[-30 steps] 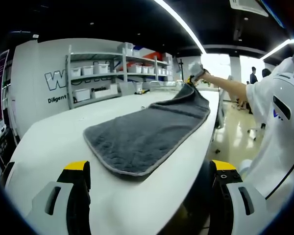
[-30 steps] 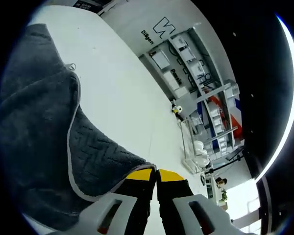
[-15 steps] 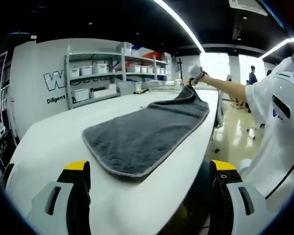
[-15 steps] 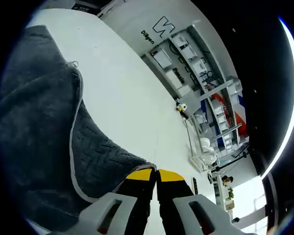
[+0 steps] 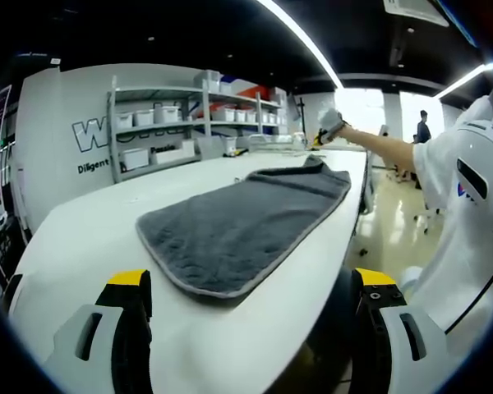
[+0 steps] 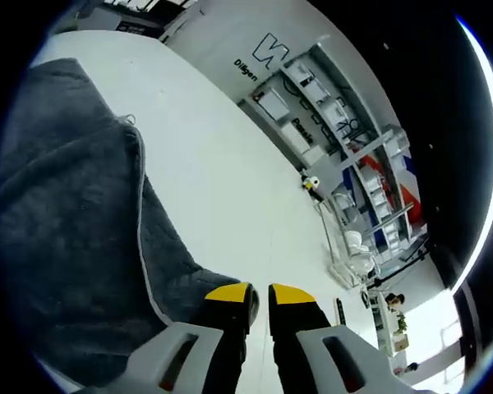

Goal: Open the folded towel by lifting each exposed corner and separating the folded layers until the towel lies flat within the target outline without major curled edges

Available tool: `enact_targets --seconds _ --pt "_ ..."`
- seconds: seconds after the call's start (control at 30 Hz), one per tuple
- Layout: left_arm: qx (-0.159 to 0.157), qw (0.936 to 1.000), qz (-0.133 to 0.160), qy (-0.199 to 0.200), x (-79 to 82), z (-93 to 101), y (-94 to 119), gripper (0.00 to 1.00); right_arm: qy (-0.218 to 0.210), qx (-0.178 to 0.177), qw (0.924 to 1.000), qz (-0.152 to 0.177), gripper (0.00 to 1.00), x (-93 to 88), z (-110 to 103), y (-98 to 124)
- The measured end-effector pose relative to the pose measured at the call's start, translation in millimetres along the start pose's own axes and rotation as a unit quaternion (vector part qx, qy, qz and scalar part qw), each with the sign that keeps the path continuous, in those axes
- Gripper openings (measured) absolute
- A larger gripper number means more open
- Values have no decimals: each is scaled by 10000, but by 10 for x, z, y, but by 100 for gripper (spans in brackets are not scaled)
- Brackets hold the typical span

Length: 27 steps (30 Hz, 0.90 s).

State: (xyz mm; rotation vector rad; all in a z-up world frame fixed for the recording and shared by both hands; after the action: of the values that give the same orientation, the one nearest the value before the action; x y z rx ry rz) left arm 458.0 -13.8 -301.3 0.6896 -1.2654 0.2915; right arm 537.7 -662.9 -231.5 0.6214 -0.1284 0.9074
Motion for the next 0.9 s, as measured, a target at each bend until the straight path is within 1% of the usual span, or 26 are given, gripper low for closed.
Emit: enact_targets --seconds 0.27,0.47,0.53,0.6,0.9 --pt "-7 10000 -2 -1 -3 -1 -5 99 -75 -68 9999 58 6 -20 34 69" --pt "-10 10000 11 13 -7 -4 -6 99 -171 -60 9997 160 7 1 26 138" --pt "-13 10000 12 16 -11 -6 -7 99 -306 -41 9991 274 9 20 24 171" --pt "-14 10000 12 20 -15 -9 -8 99 -450 -44 9983 366 12 34 23 204" --pt "-27 10000 32 45 -19 -22 -13 99 -903 86 9928 786 18 112 -30 389"
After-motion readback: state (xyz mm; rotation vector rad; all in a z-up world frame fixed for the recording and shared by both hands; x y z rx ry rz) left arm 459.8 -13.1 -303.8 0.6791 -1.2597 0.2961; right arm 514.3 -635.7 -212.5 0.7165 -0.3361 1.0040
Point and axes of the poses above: the point that each gripper's makers call its tool centre point, and the gripper's own axes: y roughly backward along the fingers, z roughly to its right, x roughly out of its top, the point moved 1 cm from there along y, roughly backward along the fingers, and after that the axes turned 12 degrees about y, right-handed, at the moved point
